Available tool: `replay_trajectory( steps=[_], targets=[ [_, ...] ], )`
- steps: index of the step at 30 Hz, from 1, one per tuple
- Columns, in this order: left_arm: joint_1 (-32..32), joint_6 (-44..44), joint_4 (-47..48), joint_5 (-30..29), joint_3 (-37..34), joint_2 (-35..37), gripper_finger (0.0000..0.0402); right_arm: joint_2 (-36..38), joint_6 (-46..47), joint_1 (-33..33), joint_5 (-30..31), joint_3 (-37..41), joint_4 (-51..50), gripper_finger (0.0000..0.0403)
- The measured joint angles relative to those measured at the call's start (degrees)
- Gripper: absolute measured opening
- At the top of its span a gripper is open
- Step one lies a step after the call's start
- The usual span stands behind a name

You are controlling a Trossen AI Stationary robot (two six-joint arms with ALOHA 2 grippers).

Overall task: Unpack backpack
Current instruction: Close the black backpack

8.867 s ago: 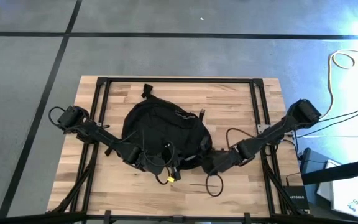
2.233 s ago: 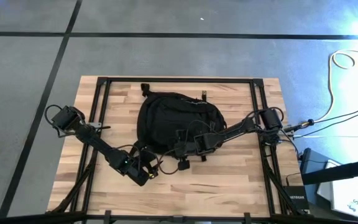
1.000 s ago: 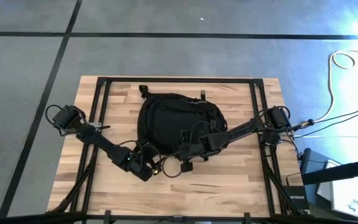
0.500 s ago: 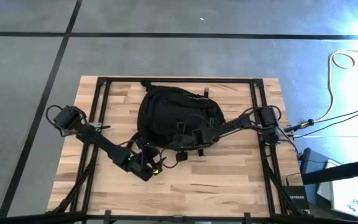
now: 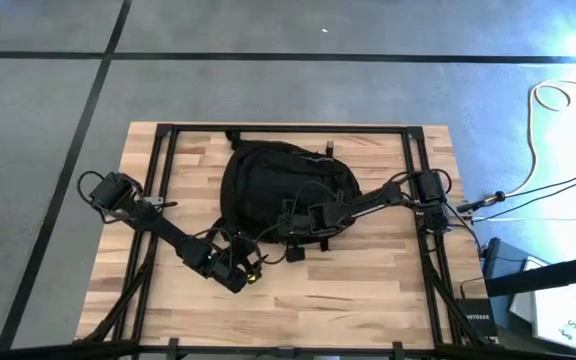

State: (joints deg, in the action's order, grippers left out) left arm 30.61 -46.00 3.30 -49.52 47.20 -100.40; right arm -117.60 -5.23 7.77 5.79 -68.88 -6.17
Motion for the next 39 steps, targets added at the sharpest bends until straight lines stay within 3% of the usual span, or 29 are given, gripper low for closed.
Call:
replay_trajectory(
  steps=[4, 14, 23, 34, 39],
  targets=[
    [0.0, 0.0, 0.01, -0.01, 0.0, 0.0, 0.0352, 0.46, 0.69, 0.02, -0.69, 0.07, -0.11, 0.0007],
    [-0.02, 0.17, -0.01, -0.06, 0.0, 0.0, 0.0352, 7.01, 3.39, 0.95, -1.97, 0.48, -3.01, 0.0003],
    [-0.35, 0.39, 0.03, -0.66, 0.0, 0.0, 0.0352, 9.97, 7.47, 7.13, -1.41, 0.42, 2.19, 0.0001],
    [-0.63, 3.78, -5.9, -0.6, 0.0, 0.0, 0.0352, 10.05, 9.78, 13.81, 12.6, 0.31, 3.08, 0.0001],
    [0.18, 17.36, -16.72, 2.53, 0.0, 0.0, 0.0352, 10.12, 14.29, 14.13, 21.67, 0.24, 2.83, 0.0001]
  ],
)
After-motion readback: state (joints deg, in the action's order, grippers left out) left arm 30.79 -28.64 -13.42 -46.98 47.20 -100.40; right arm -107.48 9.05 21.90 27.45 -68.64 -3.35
